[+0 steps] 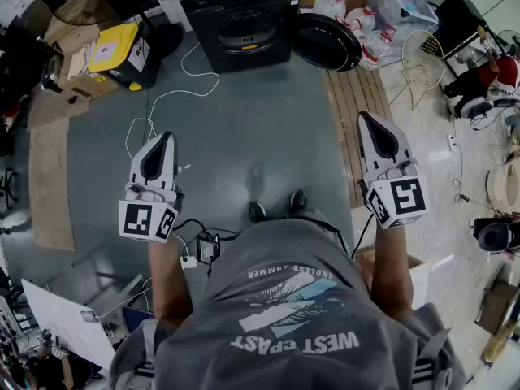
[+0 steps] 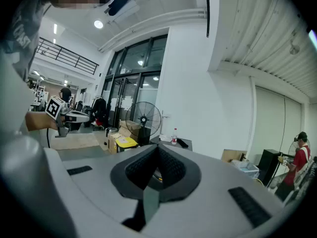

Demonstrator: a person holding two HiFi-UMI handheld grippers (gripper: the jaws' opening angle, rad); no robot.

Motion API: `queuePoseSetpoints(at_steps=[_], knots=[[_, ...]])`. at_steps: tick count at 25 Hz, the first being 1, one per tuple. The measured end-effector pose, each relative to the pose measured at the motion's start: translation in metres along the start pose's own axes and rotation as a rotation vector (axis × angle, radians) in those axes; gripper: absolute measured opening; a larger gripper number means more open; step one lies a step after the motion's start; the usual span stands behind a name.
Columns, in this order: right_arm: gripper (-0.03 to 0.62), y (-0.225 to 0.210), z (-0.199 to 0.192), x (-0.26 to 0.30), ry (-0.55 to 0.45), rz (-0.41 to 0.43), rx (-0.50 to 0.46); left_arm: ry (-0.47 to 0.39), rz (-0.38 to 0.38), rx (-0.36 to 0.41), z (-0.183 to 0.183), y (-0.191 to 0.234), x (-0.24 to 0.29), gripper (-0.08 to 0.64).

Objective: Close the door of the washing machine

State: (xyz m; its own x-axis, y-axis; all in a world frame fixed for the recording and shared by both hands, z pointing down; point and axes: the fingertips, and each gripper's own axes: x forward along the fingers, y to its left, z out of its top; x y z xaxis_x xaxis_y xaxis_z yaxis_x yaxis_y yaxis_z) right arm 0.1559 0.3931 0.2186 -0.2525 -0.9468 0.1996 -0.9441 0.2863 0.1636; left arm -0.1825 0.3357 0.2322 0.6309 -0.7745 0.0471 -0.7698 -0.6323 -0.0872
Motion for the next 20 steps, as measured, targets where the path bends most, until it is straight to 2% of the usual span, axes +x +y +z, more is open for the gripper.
queuePoseSetpoints(at_steps=[13,20], knots=[[0.029,0.020,0.006,0.037,0.001,-0.014,0.068,0.005,-0.043,-0.024,-0.013,0.038,0.013,0.018],[0.029,-0.006,-0.003,0.065,0.025,-0.021,0.093,0.030,-0.064,-0.028,-0.017,0.043,0.052,0.018]])
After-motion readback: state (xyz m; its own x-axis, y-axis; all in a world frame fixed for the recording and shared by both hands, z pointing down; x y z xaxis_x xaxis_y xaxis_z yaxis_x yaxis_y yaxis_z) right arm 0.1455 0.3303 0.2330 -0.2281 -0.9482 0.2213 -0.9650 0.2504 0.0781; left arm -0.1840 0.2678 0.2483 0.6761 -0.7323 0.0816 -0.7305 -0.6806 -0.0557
